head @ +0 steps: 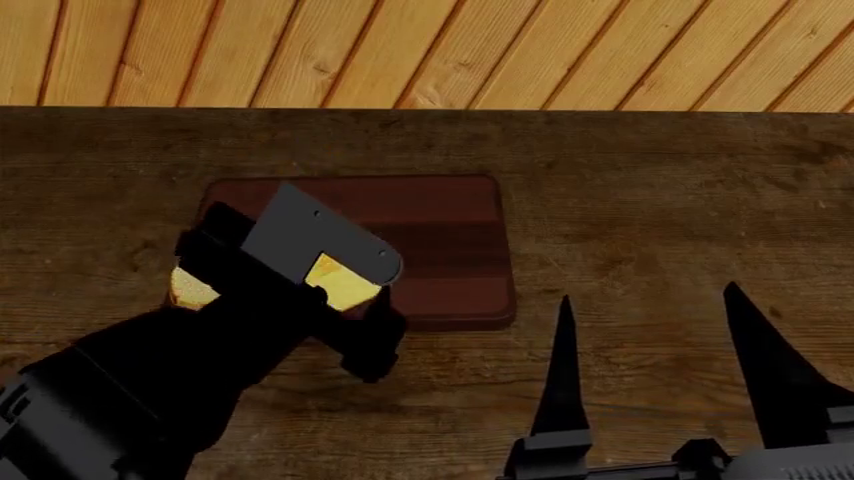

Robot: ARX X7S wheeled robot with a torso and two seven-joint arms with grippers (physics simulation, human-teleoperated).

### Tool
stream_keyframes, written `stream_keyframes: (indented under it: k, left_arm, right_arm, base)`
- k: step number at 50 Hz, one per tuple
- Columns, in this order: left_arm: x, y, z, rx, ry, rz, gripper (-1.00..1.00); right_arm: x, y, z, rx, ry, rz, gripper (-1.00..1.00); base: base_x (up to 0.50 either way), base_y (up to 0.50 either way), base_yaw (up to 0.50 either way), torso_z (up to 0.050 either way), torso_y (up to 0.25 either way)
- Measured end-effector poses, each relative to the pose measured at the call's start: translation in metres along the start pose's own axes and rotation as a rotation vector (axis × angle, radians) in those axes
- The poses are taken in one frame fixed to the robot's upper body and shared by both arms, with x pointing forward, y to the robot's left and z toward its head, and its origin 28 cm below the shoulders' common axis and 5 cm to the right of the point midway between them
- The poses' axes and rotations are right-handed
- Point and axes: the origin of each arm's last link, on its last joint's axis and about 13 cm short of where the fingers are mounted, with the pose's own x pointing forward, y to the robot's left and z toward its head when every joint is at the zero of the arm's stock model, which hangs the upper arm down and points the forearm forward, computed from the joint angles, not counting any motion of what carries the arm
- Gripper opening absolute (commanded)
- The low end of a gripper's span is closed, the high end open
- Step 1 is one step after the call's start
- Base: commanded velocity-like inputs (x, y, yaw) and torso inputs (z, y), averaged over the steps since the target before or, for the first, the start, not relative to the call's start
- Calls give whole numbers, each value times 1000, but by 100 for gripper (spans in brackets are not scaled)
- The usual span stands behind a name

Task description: Place the bread and cheese on the cutting board.

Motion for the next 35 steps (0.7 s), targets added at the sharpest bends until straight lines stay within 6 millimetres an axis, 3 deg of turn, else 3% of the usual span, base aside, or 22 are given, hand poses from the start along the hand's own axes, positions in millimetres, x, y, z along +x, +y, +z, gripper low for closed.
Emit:
stream_keyframes:
  k: [10,18,29,35]
  left_arm:
    - [-9,7,15,-23,-61,26,100]
    - [-30,10,32,-58,-174,80,100]
    - [-71,12,35,-115,-381,158,100]
    - [-108,12,19,-229,-532,182,100]
  right_arm:
    - [0,1,1,0,-3,2,100]
    - [0,1,1,-3,-5,2,100]
    - [-3,1,4,-17,-7,-7,100]
    - [-5,2,3,-32,2,-15,100]
  base:
    - [0,0,0,0,0]
    - [0,0,0,0,0]
    - [0,0,0,0,0]
    - [0,0,0,0,0]
